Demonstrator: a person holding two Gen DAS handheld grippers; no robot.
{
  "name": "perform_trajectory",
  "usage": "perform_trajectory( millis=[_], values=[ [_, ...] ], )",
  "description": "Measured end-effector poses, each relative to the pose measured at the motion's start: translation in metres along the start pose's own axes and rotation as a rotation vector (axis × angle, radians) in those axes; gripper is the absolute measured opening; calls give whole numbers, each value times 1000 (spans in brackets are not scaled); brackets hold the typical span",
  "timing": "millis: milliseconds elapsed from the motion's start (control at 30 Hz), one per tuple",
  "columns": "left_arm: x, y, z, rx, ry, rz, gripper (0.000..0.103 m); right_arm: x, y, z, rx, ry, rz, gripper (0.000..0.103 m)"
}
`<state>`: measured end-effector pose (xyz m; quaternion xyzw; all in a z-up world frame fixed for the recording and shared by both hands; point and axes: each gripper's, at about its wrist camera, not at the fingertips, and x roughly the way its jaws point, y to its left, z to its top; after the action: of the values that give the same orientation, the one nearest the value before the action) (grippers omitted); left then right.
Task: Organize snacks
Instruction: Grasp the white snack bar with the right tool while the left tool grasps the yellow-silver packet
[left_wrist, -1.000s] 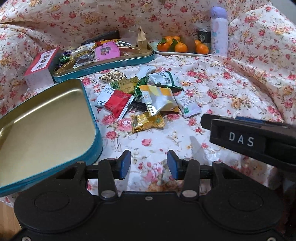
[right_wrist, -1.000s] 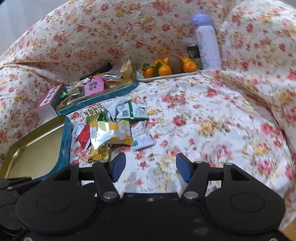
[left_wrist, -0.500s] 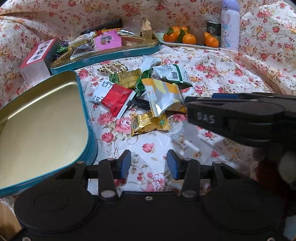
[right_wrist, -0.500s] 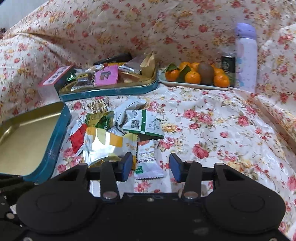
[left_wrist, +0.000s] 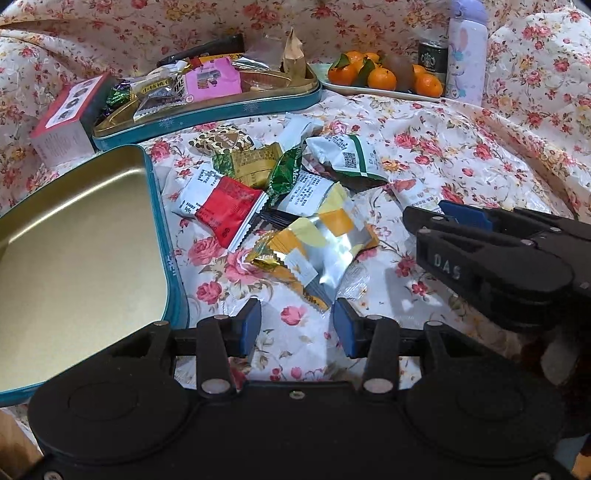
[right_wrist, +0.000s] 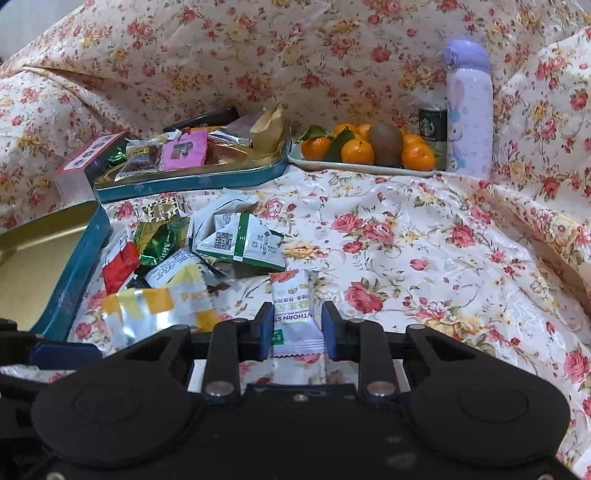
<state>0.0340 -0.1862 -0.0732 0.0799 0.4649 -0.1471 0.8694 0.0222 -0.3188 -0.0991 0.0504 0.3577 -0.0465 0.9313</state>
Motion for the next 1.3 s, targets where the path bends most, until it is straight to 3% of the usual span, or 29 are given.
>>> perform_trajectory(
  millis=[133,267,400,600,733,800,1000,1300],
  values=[
    [-2,3,2,-22,13,-14,52,2,14,-8,-109,-41,-49,28],
    [-14,8,6,-54,-19,-11,52,2,8,-4,-64,-26,-30,28],
    [-28,4,15,20,-86,20,52,4,1,-1,-17,-11,-3,28],
    [-30,-7,25,197,-110,21,52,1,0,4,22,10,-29,22],
    [-28,-19,24,314,-112,8,52,-7,-6,2,15,25,-120,22],
    [-26,-25,24,355,-110,5,52,-13,-14,-2,36,44,-122,22],
    [-13,-37,23,407,-68,-14,52,-35,-32,-13,115,104,-138,22],
    [3,-41,25,461,-27,26,52,-35,-36,-15,125,117,-127,23]
  ],
)
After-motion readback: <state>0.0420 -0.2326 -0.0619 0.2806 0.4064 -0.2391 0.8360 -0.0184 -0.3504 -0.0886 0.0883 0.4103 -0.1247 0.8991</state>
